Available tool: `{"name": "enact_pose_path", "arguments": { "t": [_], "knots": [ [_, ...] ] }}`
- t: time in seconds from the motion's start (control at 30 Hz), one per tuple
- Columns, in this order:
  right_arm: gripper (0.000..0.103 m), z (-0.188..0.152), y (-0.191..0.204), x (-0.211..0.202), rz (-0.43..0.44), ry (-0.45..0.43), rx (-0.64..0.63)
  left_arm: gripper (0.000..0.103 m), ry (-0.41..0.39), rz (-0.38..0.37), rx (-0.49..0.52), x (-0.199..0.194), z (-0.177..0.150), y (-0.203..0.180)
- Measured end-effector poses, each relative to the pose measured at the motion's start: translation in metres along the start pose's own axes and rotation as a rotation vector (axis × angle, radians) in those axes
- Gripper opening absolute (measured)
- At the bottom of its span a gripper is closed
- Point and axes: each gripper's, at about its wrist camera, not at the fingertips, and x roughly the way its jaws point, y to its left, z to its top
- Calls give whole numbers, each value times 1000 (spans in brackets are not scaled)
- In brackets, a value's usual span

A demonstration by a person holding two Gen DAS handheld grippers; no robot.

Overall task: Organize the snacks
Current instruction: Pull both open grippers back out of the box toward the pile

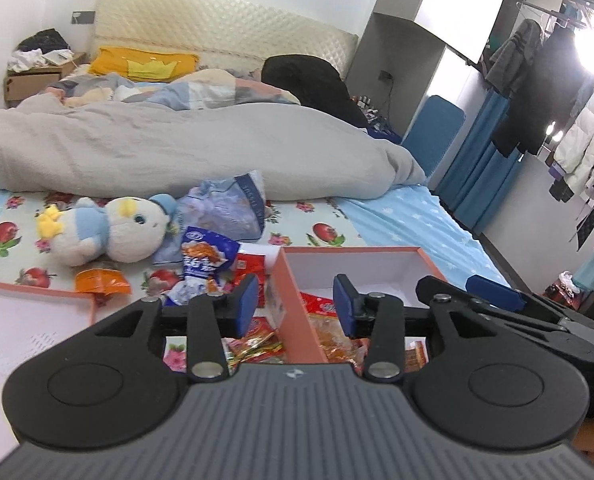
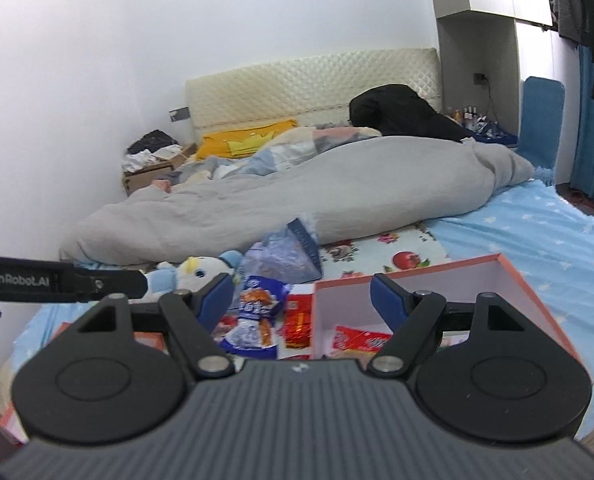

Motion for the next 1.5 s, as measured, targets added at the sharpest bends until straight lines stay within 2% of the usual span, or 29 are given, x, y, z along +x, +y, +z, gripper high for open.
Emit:
{"name": "enact_pose_path", "arguments": {
  "t": [0.07,0.33,0.67,1.17,1.33,1.5],
  "knots": [
    [77,-6,6,-2,5,7,-5,53,-4,6,-5,-6,-6,6],
    [77,-27,24,-9,27,38,-59,53,5,32,-48,-19,-35,28],
    [77,-56,32,-17,52,49,-31,53,4,67,-39,-23,-65,39],
    [77,-100,58,-15,40,96,-77,53,21,88,-73,-35,-104,69],
    [77,-112,70,-6,46,109,-103,53,28,112,-88,-32,-110,86],
    [77,-120,73,7,47,130,-74,53,64,137,-94,-17,-112,102]
  ]
}}
